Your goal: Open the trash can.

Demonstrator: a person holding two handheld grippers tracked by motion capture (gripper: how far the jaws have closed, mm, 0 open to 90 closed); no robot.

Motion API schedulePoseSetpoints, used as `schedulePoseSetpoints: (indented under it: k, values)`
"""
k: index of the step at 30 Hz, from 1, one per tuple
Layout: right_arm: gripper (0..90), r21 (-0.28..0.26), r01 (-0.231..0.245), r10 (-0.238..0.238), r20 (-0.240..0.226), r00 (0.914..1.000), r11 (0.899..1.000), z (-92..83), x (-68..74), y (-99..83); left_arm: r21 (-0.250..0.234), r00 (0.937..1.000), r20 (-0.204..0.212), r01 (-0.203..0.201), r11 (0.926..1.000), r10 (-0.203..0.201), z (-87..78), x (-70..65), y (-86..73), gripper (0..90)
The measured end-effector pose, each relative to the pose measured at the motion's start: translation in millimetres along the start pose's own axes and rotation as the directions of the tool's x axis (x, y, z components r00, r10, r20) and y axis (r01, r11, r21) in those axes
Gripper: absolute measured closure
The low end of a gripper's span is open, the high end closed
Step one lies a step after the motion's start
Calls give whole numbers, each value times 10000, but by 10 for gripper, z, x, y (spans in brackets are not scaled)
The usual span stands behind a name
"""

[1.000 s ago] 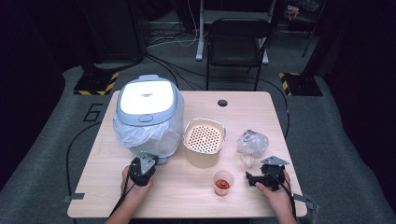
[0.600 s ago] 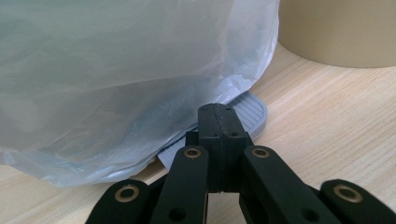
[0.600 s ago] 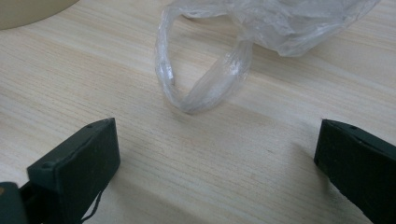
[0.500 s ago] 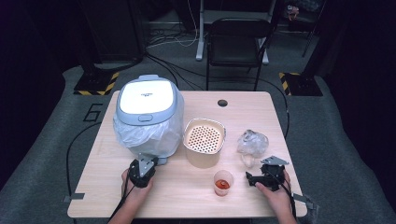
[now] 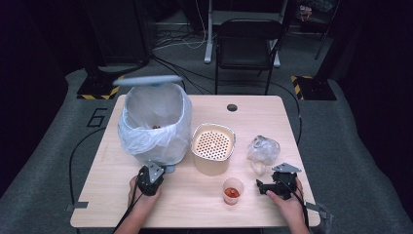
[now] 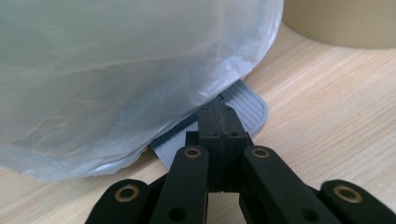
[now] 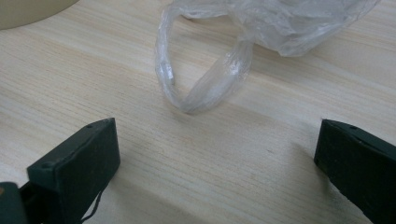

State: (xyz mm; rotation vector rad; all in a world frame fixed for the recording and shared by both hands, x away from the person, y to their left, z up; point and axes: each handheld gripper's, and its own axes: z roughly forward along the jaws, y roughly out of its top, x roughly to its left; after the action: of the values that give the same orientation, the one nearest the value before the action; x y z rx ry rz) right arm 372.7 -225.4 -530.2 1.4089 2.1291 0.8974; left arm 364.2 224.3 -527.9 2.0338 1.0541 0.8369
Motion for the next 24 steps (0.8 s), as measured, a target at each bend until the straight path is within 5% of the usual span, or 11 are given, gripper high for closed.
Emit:
schedulePoseSetpoints:
  k: [13,22,24]
  values:
    - [0,-2,-38,38,24,10000,10000,1,5,1,60,9954,-579,-765,9970,768,3,-83,2,900]
    - [8,-70,-240,241,112,9996,9997,4,23,3,19,9993,-209,-305,9995,306,2,-29,1,900]
    - [72,-14,-127,127,-43,9999,9999,-17,24,11,59,9978,-401,-534,9986,536,1,-55,3,900]
